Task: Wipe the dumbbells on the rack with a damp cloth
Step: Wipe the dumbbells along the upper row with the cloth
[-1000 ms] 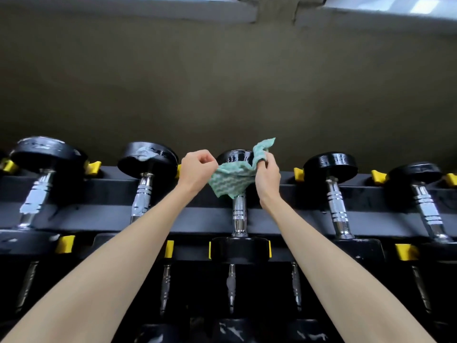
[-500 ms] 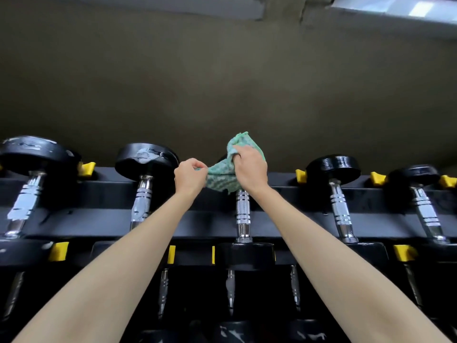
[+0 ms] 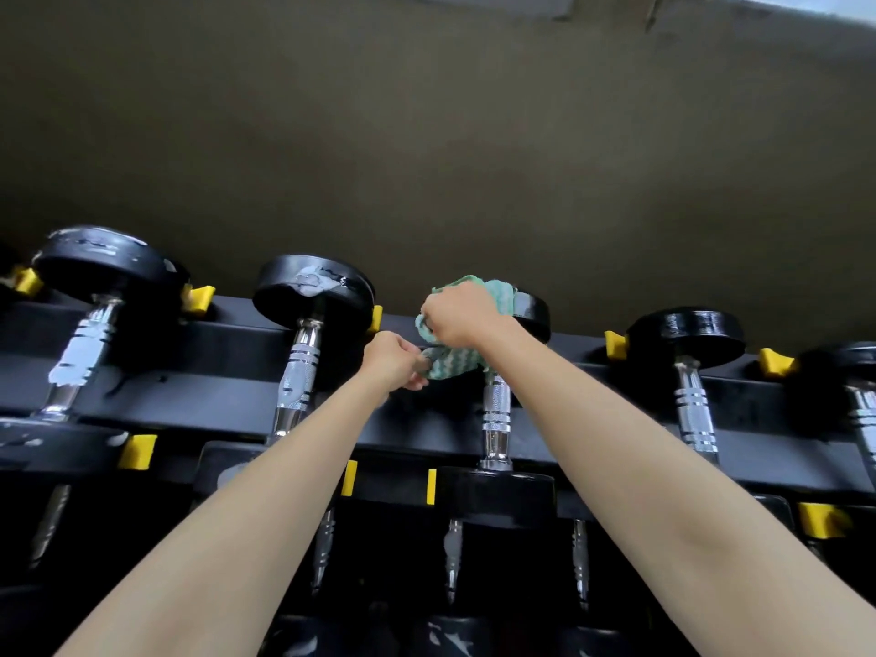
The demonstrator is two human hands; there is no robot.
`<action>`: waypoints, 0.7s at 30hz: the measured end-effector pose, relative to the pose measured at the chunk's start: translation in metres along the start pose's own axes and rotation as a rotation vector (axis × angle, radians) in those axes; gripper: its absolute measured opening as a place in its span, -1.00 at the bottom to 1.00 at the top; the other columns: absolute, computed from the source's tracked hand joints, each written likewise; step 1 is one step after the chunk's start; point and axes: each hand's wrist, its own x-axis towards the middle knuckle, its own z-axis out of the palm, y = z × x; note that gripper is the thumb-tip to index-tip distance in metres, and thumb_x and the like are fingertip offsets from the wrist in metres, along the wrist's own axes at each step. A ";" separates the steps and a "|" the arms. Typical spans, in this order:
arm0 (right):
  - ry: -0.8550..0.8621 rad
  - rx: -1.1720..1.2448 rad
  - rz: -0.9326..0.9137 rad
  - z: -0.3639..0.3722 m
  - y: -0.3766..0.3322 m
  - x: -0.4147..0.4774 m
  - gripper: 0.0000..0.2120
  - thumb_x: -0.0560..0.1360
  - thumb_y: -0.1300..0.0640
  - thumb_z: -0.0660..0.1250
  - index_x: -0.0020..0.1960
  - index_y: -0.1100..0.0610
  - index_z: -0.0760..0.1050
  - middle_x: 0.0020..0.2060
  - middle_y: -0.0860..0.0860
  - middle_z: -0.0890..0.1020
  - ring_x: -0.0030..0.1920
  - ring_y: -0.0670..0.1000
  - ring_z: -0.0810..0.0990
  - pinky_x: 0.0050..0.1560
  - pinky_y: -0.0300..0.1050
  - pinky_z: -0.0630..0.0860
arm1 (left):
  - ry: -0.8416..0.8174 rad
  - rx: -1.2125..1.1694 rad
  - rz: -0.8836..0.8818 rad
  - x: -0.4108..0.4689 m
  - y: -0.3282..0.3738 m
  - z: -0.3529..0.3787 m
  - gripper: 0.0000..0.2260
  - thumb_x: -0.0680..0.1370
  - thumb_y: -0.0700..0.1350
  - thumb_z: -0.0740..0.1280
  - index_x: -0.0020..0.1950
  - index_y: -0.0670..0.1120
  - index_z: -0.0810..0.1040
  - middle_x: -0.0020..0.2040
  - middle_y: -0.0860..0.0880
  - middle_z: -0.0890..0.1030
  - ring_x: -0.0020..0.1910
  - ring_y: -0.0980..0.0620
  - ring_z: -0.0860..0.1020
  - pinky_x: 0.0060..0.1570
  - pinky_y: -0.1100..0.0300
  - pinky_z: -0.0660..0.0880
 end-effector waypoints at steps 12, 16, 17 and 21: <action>-0.098 -0.029 -0.068 0.002 -0.004 -0.024 -0.73 0.51 0.20 0.12 0.03 0.23 0.56 0.04 0.19 0.63 0.07 0.16 0.58 -0.09 -0.13 0.34 | -0.036 -0.093 -0.009 -0.010 -0.007 -0.009 -0.83 0.48 -0.39 0.34 -0.25 -0.18 0.48 -0.29 -0.16 0.57 -0.55 0.04 0.56 -0.47 0.29 0.55; 0.183 -0.035 -0.219 0.026 0.000 -0.046 -0.94 0.12 0.21 0.29 -0.51 0.18 0.48 -0.57 0.09 0.54 -0.47 0.09 0.57 -0.33 -0.21 0.47 | -0.058 -0.025 0.011 -0.016 -0.007 -0.012 -0.86 0.46 -0.34 0.39 -0.23 -0.17 0.49 -0.33 -0.15 0.59 -0.55 0.10 0.57 -0.44 0.32 0.55; 0.182 -0.005 -0.218 0.031 0.004 -0.050 -0.93 0.10 0.18 0.27 -0.52 0.17 0.46 -0.58 0.07 0.53 -0.46 0.08 0.56 -0.31 -0.22 0.48 | -0.065 -0.012 0.019 -0.016 -0.006 -0.012 -0.86 0.45 -0.34 0.40 -0.23 -0.17 0.49 -0.35 -0.15 0.58 -0.55 0.10 0.57 -0.44 0.32 0.54; 0.257 -0.006 -0.181 0.040 0.021 -0.074 -0.82 0.22 0.16 0.13 -0.44 0.14 0.48 -0.48 0.01 0.56 -0.33 0.05 0.59 -0.16 -0.20 0.41 | -0.073 -0.004 0.035 -0.023 -0.003 -0.003 -0.84 0.45 -0.36 0.40 -0.26 -0.18 0.49 -0.38 -0.15 0.56 -0.58 0.09 0.55 -0.44 0.31 0.55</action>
